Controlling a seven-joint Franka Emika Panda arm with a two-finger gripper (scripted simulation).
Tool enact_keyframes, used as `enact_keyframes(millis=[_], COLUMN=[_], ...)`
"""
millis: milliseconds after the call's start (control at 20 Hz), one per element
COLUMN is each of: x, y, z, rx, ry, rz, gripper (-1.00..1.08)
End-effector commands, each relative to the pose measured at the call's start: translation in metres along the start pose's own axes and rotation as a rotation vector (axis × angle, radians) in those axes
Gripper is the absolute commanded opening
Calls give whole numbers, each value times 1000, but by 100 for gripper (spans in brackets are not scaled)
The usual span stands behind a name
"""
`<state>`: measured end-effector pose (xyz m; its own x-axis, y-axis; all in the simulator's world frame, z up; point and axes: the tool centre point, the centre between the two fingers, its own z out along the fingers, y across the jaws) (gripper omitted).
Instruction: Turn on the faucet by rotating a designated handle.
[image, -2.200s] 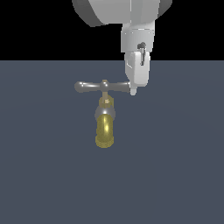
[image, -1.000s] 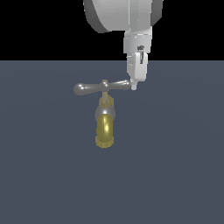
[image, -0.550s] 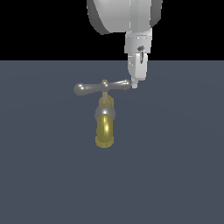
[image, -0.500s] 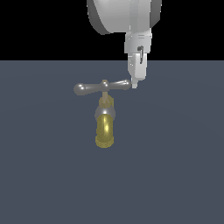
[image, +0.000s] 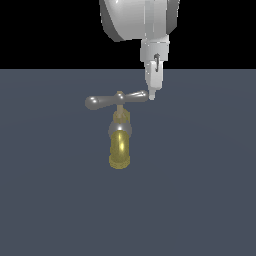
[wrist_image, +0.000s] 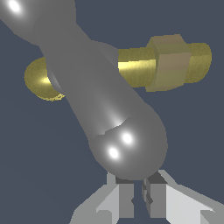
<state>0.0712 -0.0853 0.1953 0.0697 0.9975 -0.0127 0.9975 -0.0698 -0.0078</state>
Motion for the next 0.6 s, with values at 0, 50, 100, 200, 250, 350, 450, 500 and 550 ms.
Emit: enact_keyframes(millis=[0, 50, 100, 200, 250, 350, 450, 500, 550], x=[36, 38, 41, 45, 47, 51, 55, 58, 58], y=[10, 13, 15, 20, 23, 28, 33, 36, 36], z=[-1, -1, -2, -2, -2, -2, -2, -3, -3], rx=[-5, -5, -6, -6, -6, -7, -7, -8, -8], ry=[13, 13, 13, 13, 13, 13, 13, 12, 12], rz=[-43, -43, -44, -44, -44, -45, -45, -46, -46], gripper=[-100, -100, -100, -100, -100, -100, -100, -100, -100])
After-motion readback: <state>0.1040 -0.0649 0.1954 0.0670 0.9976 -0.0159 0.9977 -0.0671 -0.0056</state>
